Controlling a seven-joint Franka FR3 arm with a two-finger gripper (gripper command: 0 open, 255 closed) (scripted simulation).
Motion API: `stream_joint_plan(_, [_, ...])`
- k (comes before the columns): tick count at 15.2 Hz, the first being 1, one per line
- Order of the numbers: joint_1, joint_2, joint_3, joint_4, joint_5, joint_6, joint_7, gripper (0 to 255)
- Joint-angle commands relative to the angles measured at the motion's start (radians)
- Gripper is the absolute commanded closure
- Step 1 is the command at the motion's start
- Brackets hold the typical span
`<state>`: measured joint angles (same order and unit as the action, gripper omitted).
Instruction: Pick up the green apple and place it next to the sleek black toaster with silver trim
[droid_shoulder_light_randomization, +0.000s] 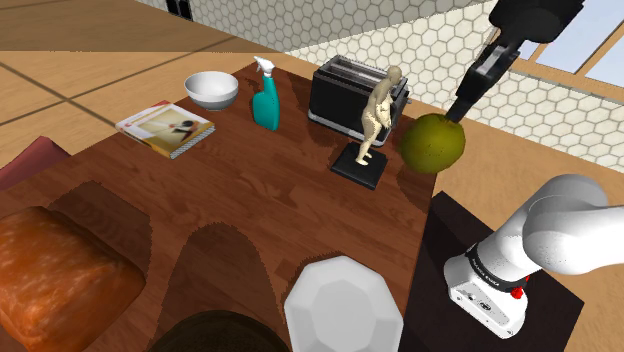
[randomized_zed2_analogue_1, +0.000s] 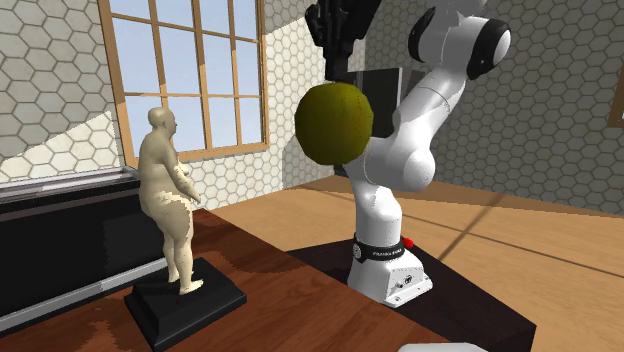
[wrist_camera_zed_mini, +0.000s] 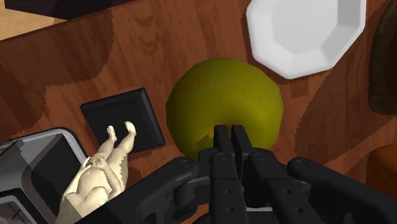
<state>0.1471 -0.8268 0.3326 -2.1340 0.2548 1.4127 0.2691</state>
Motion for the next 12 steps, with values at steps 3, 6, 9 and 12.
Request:
stream_joint_plan(3, [-0.029, 0.096, -0.009, 0.055, -0.029, 0.036, -0.029, 255])
stream_joint_plan(6, [-0.055, 0.193, -0.014, 0.11, -0.057, 0.074, -0.054, 255])
stream_joint_plan(9, [-0.08, 0.294, -0.017, 0.177, -0.084, 0.105, -0.073, 255])
stream_joint_plan(12, [-0.102, 0.399, -0.017, 0.255, -0.113, 0.127, -0.088, 255])
